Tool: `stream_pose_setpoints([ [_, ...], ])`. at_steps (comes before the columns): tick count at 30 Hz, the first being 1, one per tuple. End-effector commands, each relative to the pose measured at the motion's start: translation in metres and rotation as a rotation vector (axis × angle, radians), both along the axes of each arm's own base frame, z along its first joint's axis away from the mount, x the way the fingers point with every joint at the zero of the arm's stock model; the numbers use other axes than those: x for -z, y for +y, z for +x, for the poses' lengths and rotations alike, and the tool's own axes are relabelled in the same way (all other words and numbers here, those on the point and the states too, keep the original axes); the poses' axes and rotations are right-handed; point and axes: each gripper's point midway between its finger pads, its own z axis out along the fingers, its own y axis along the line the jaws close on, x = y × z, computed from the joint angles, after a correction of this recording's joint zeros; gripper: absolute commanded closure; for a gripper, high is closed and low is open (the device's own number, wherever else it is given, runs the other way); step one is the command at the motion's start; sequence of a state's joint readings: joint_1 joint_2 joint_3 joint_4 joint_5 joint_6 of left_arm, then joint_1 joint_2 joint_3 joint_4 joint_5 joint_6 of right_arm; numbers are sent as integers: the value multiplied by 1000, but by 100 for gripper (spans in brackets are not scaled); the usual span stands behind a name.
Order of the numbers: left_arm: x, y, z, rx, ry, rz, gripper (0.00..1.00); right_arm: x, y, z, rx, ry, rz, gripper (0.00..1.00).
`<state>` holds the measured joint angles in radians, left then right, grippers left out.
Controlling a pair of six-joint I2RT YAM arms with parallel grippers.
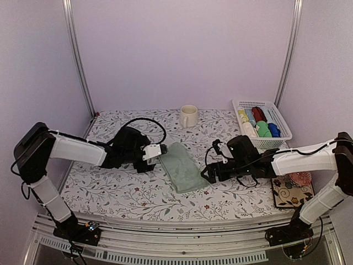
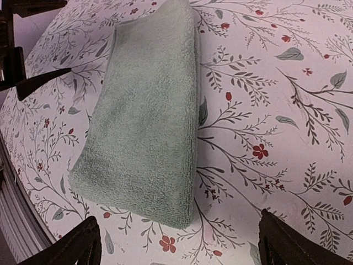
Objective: Roll the towels
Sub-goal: Adjust the towel at the center of the board.
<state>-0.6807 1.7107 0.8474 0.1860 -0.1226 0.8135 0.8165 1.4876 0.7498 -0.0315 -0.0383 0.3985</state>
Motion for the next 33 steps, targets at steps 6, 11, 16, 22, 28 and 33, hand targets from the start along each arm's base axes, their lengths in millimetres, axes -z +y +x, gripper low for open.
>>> stream_pose_setpoints([
  [6, -10, -38, -152, 483, 139, -68, 3, 4, 13, -17, -194, -45, 10, 1],
  [11, 18, -65, -175, 481, 236, -21, 5, 6, -8, -16, -99, -61, -20, 1],
  [16, 34, -85, -181, 446, 268, -4, 14, -4, -41, -16, 42, -112, -17, 1],
  [22, 24, -103, -174, 375, 212, -68, 16, -19, -67, -18, 134, -181, 12, 1],
  [28, 16, -115, -165, 361, 172, -86, 17, -19, -70, -17, 151, -196, 10, 1],
  [33, 29, -128, -160, 342, 225, -63, 19, -8, -70, -16, 146, -180, -10, 1],
])
